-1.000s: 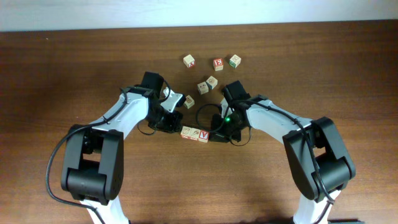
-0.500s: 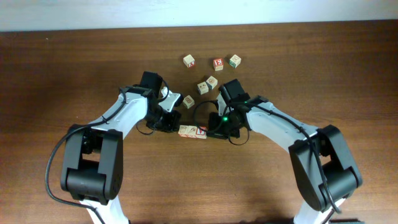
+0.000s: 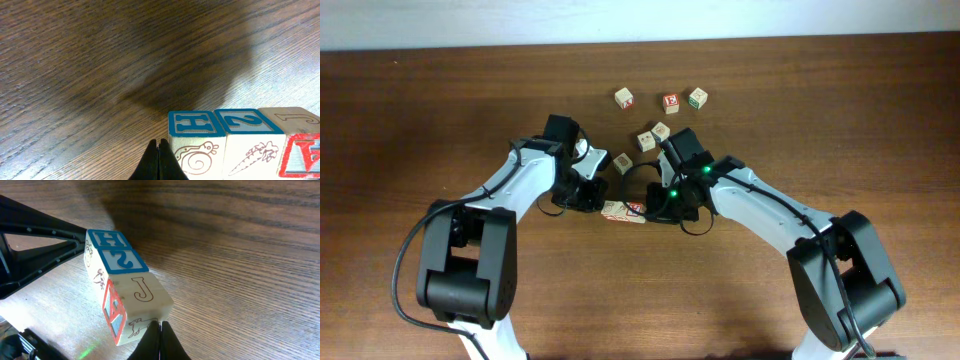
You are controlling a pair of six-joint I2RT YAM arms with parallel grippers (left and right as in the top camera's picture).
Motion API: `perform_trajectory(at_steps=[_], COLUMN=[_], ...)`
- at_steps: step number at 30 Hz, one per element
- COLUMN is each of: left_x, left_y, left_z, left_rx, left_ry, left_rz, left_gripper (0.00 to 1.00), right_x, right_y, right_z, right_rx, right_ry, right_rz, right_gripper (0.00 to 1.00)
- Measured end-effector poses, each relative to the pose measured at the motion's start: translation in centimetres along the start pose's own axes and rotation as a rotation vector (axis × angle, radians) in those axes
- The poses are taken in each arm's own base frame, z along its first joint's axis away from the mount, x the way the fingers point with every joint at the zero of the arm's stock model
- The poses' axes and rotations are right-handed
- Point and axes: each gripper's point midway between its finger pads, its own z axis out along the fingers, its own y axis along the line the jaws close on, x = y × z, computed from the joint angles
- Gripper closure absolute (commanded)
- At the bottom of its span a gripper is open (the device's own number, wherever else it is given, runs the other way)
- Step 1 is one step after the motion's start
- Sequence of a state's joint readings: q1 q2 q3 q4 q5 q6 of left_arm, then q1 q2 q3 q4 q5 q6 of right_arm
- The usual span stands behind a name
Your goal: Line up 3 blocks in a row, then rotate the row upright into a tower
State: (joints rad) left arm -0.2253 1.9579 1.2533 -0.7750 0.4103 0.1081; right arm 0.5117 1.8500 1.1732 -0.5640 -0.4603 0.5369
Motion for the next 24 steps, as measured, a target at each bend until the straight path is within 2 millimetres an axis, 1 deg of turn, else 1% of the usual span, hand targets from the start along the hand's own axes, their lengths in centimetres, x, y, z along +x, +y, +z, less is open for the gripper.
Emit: perform_trajectory(at_steps=[5, 11, 24], left_x=[0.0, 0.0, 0.2], left_y=[0.1, 0.6, 1.0], left_z=[0.0, 0.0, -0.1], left_rx=[-0.005, -0.027, -0.048], left_ry=[-0.001, 0.001, 0.007], left_rz=[0.0, -0.003, -0.029], left_gripper=[1.0, 1.0, 1.0], right_x=[-0.2, -0.5, -0.8], right_y=[0.3, 1.3, 2.2], right_z=[-0.2, -0.3, -0.5], right_rx=[-0.004, -0.014, -0.029], right_ry=[-0.006, -0.021, -0.042], right_rz=[-0.008, -0.043, -0.07], right_gripper=[0.96, 0.96, 0.96])
